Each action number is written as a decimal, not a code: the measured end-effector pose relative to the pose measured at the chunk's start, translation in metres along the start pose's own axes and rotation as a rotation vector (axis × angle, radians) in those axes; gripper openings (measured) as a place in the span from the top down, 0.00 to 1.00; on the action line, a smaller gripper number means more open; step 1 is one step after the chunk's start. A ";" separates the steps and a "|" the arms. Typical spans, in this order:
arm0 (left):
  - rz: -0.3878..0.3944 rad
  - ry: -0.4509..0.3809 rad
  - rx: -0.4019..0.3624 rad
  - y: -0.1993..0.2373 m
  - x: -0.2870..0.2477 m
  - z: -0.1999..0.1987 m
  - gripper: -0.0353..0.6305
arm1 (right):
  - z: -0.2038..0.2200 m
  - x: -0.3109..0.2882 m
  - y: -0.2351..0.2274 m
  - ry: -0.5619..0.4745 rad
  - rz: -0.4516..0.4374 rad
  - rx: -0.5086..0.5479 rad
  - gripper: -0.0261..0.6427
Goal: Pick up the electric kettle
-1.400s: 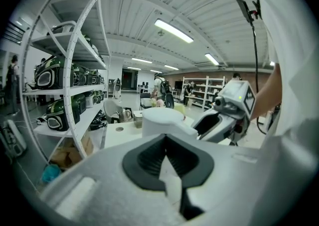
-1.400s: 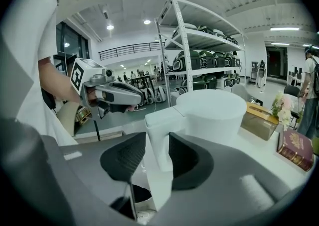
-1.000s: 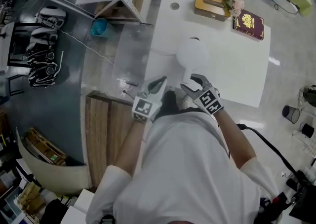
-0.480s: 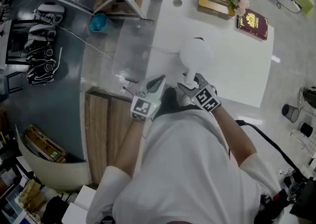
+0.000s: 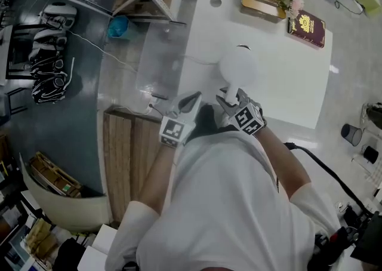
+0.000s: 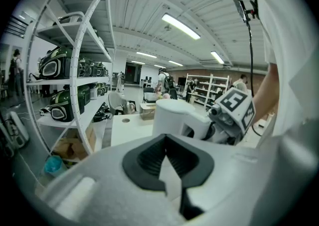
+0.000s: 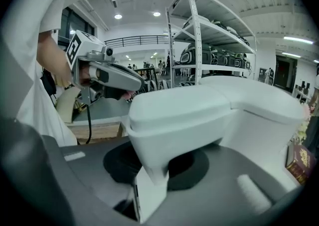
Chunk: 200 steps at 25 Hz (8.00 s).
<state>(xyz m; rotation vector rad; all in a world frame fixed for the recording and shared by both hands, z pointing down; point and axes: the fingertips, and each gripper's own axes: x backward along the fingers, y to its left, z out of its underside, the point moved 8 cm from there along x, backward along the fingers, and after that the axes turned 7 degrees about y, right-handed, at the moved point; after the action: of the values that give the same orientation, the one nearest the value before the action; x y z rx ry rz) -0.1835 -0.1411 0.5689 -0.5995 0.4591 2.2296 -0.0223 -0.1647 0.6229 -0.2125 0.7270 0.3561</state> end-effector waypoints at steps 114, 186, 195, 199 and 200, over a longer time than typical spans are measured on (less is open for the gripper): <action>0.577 0.115 -0.303 -0.047 -0.208 -0.106 0.94 | 0.122 0.151 -0.152 -0.023 0.527 -0.493 0.82; 0.516 -0.050 -0.303 -0.165 -0.093 -0.109 0.94 | 0.081 0.266 -0.007 -0.201 0.593 -0.469 0.95; 0.466 -0.048 -0.241 -0.185 -0.070 -0.094 0.94 | 0.086 0.278 0.028 -0.205 0.566 -0.451 0.96; 0.433 -0.067 -0.223 -0.190 -0.057 -0.092 0.94 | 0.091 0.281 0.037 -0.217 0.550 -0.429 0.96; 0.424 -0.072 -0.219 -0.191 -0.053 -0.091 0.94 | 0.092 0.282 0.039 -0.213 0.543 -0.422 0.96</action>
<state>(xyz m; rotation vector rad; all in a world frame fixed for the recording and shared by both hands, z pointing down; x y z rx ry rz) 0.0172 -0.0954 0.4972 -0.5705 0.3294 2.7219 0.2136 -0.0320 0.4960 -0.3690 0.4819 1.0380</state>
